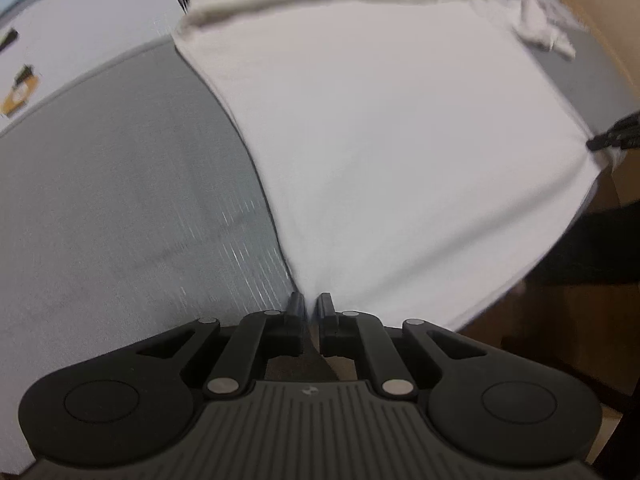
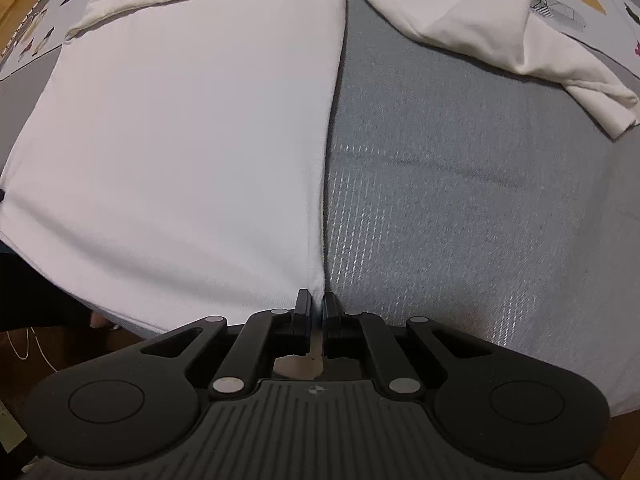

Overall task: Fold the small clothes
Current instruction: 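Lift and shake the shirt with both tools, then lay it flat, then open both tools and release the shirt hem onto the bed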

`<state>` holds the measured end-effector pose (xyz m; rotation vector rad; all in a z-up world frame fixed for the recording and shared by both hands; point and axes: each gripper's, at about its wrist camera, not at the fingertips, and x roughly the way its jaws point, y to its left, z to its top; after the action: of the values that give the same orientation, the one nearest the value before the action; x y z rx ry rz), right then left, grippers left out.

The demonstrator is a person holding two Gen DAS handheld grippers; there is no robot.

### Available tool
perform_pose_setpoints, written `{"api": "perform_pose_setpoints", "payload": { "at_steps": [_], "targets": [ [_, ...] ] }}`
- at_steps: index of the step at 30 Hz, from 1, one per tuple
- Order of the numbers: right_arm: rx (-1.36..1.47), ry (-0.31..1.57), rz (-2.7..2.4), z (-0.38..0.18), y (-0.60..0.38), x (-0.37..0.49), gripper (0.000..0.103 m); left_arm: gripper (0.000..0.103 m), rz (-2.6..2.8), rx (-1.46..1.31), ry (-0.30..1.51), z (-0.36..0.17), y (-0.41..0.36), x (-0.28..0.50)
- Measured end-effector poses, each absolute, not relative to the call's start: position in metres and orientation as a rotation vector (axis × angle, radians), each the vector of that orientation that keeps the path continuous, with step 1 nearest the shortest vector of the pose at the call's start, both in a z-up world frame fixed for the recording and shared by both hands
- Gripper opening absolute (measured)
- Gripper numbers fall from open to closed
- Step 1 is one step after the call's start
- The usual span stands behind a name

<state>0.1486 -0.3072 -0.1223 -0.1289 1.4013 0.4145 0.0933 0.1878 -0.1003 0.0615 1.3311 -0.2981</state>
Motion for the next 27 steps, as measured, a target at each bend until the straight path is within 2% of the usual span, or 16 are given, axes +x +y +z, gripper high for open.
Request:
{"api": "perform_pose_setpoints", "payload": {
  "at_steps": [3,5,10,12,13,14,20,24,25,26,27],
  "targets": [
    [-0.112,1.355,0.402,-0.114,-0.312,0.156,0.008,0.007,-0.298,0.016,1.285,-0.092,0.193,0.097],
    [-0.093,1.342,0.380,-0.113,-0.314,0.163,0.018,0.007,-0.314,0.015,1.282,-0.090,0.191,0.099],
    [-0.098,1.363,0.420,-0.125,-0.311,0.168,0.019,0.012,-0.394,0.087,1.322,-0.108,0.182,0.087],
    [-0.149,1.369,0.438,-0.129,-0.307,0.164,0.019,0.013,-0.413,0.141,1.362,-0.123,0.178,0.079],
    [-0.161,1.365,0.441,-0.128,-0.307,0.162,0.016,0.013,-0.422,0.170,1.380,-0.128,0.175,0.076],
    [-0.155,1.363,0.447,-0.128,-0.307,0.162,0.004,0.013,-0.436,0.200,1.385,-0.131,0.172,0.073],
    [-0.147,1.354,0.421,-0.124,-0.317,0.162,0.003,0.013,-0.465,0.253,1.369,-0.122,0.161,0.063],
    [-0.145,1.279,0.417,-0.107,-0.313,0.153,0.004,0.013,-0.476,0.176,1.313,-0.110,0.162,0.068],
    [-0.134,1.240,0.413,-0.101,-0.313,0.153,0.009,0.013,-0.468,0.177,1.321,-0.112,0.160,0.070],
    [-0.122,1.213,0.411,-0.096,-0.313,0.154,0.019,0.013,-0.453,0.206,1.343,-0.118,0.160,0.072],
    [-0.106,1.203,0.413,-0.095,-0.313,0.156,0.023,0.013,-0.436,0.254,1.373,-0.125,0.158,0.071]
  ]
}}
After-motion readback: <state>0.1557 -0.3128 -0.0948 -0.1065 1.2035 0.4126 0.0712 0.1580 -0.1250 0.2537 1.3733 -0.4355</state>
